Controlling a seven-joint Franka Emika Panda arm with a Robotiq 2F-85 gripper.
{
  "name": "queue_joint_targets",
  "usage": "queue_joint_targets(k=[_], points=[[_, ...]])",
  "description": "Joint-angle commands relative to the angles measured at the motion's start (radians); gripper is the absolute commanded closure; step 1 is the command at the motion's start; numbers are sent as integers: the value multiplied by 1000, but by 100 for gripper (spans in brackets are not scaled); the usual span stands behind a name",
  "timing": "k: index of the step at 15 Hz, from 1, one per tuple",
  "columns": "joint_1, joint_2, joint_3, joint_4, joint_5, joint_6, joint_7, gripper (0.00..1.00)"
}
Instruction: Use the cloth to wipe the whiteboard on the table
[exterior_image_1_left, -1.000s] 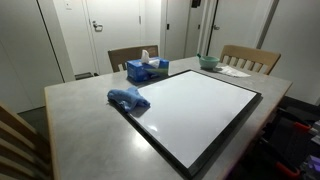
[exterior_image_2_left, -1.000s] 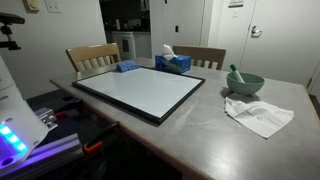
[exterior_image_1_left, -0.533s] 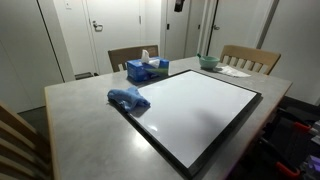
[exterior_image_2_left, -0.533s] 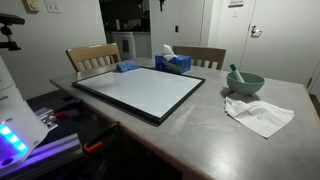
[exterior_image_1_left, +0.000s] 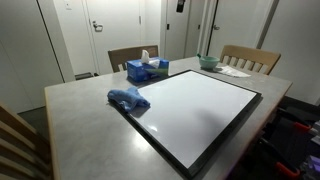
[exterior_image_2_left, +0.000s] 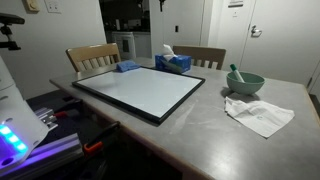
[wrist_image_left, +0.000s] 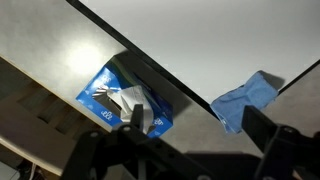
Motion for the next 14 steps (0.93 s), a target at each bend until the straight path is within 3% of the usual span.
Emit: queue_joint_targets(k=[1, 7, 14], points=[[19, 42, 33, 25, -61, -30, 48, 0], [84, 122, 112, -7, -63, 14, 221, 0], [129, 287, 120, -4, -63, 282, 520, 0]])
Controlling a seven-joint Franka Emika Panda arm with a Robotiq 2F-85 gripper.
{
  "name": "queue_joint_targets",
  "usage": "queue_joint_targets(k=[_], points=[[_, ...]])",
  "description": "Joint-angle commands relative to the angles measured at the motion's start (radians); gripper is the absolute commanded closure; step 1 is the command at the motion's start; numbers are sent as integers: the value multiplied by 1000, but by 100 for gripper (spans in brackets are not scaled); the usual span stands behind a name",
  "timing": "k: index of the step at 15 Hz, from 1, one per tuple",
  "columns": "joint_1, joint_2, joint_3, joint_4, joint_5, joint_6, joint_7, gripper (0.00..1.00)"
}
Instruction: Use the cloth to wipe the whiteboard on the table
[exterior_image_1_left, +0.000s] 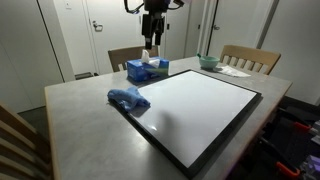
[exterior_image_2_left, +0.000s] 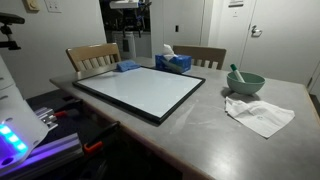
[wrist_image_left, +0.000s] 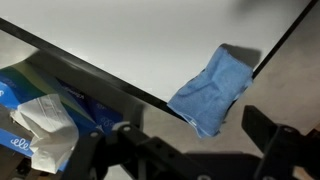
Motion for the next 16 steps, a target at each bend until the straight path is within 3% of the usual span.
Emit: queue_joint_targets(k=[1, 4, 5, 9, 16], points=[[11, 106, -6, 44, -9, 135, 90, 0], [-5, 155, 8, 87, 6, 166, 37, 0], [4, 127, 2, 48, -2, 158, 65, 0], [3, 149, 2, 78, -2, 160, 60, 0], [49, 307, 15, 240, -7, 125, 59, 0]])
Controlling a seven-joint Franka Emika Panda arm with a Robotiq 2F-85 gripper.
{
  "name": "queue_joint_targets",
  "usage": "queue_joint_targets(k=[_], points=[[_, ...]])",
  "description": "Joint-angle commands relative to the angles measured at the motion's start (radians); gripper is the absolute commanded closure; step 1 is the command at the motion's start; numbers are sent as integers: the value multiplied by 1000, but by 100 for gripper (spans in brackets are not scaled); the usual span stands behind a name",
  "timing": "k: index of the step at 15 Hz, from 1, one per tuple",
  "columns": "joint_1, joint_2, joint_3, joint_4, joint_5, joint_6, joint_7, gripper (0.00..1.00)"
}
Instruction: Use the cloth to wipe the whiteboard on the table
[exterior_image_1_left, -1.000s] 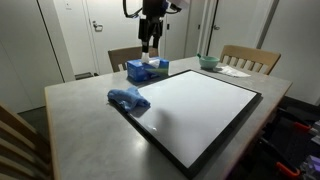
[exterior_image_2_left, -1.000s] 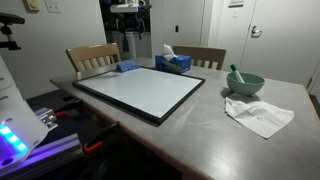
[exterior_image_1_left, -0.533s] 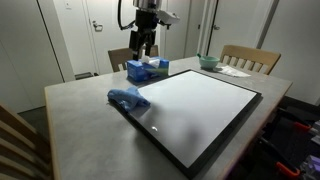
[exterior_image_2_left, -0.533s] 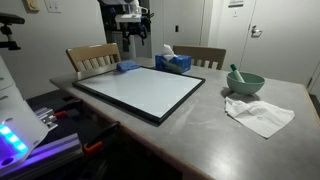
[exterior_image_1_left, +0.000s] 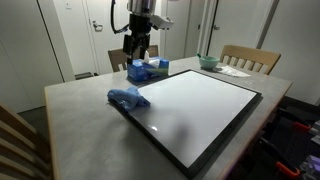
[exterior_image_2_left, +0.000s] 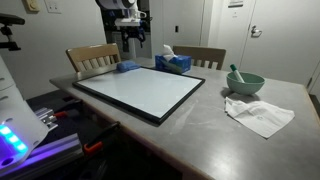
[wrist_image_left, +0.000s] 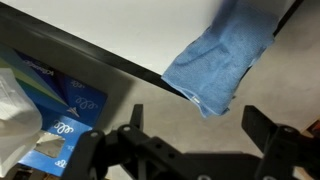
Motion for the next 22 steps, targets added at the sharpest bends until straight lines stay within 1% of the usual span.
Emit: queue_joint_targets(k=[1, 4, 7, 9, 12, 16, 18, 22], points=[[19, 107, 26, 116, 15, -42, -8, 0], [6, 136, 81, 135, 83, -60, -30, 0], [15, 118, 97, 119, 130, -128, 16, 0], [18, 106, 103, 98, 159, -151, 44, 0], [39, 118, 80, 94, 168, -157, 118, 0], [79, 165, 32, 144, 124, -204, 223, 0], [99, 183, 8, 176, 95, -259, 250, 0], [122, 242, -8, 270, 49, -364, 253, 0]])
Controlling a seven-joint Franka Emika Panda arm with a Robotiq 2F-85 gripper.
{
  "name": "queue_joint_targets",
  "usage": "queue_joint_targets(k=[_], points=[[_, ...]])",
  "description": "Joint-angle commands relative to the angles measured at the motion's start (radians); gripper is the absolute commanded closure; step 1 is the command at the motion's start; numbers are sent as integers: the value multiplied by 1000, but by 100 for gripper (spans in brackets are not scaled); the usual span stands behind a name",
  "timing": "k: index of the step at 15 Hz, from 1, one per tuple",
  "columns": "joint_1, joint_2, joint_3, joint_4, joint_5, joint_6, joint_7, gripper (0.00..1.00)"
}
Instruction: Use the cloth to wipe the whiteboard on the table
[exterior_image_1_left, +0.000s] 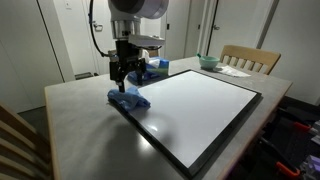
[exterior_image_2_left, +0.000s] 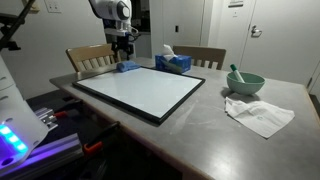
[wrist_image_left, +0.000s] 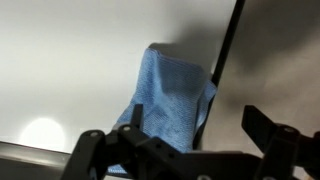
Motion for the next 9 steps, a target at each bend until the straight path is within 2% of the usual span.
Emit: queue_joint_targets(k=[1, 9], points=[[32, 68, -22, 116, -39, -103, 17, 0], [78, 156, -23, 224, -58, -146, 36, 2]])
